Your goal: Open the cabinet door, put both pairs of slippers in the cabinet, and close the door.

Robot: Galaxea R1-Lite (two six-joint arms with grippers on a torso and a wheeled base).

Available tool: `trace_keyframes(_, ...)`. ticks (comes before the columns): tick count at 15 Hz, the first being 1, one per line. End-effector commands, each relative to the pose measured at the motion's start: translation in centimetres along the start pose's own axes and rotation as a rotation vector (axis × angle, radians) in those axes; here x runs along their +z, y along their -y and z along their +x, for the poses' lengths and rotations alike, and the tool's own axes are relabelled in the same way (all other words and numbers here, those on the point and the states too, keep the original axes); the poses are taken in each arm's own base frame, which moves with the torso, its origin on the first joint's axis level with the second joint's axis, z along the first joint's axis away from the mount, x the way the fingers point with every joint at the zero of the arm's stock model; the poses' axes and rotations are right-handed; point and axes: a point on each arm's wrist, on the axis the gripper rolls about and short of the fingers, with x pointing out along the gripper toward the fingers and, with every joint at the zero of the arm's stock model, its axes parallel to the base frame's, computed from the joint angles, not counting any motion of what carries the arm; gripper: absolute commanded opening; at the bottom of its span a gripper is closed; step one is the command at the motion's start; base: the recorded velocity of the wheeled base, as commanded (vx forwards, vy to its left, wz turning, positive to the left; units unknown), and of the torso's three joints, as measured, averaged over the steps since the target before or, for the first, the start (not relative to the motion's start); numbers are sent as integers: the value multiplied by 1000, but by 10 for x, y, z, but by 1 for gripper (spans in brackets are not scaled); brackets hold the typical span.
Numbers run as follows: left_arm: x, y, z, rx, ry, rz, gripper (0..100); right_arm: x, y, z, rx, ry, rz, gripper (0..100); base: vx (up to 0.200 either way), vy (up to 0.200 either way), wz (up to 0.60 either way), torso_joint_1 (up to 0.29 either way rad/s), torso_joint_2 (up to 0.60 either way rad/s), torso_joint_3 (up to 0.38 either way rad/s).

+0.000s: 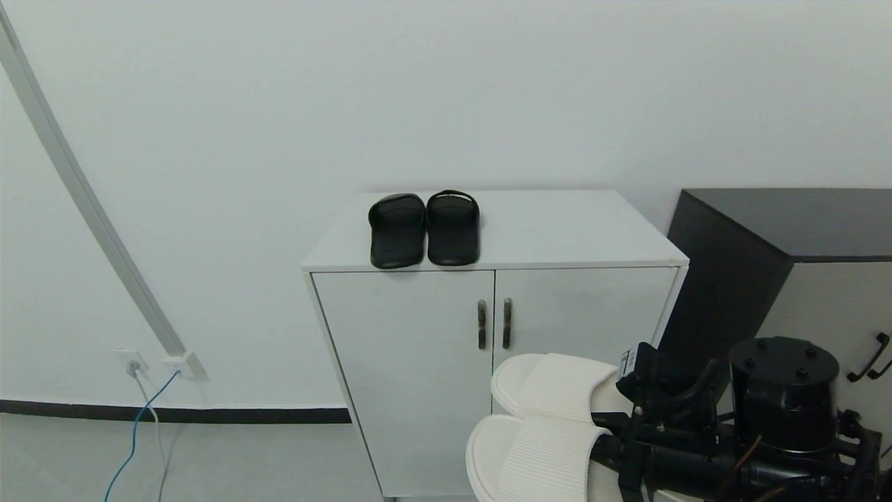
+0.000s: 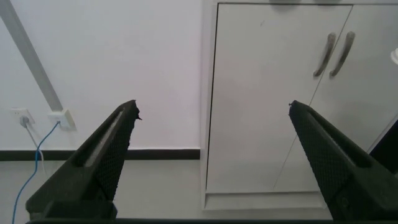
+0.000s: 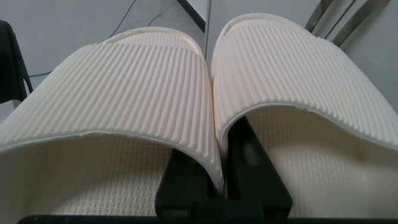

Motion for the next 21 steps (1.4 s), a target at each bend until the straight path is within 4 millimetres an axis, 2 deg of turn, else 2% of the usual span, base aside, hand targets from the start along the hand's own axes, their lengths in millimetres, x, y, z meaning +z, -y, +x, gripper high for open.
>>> trace_keyframes(1, 0, 0, 0, 1, -1, 0, 100, 0, 0, 0, 1, -1, 0, 0, 0, 0, 0, -188, 515, 315)
trace_keyframes(13, 0, 0, 0, -1, -3, 20, 100, -7, 0, 5, 4, -18, -1, 0, 0, 0, 0, -151, 486, 332)
trace_keyframes(19, 0, 0, 0, -10, -3, 37, 100, -9, 0, 4, 2, -15, -2, 0, 0, 0, 0, -63, 442, 379)
trace_keyframes(21, 0, 0, 0, -12, -4, 32, 100, -9, -1, 3, -1, -7, -4, 0, 0, 0, 0, -1, 99, 77)
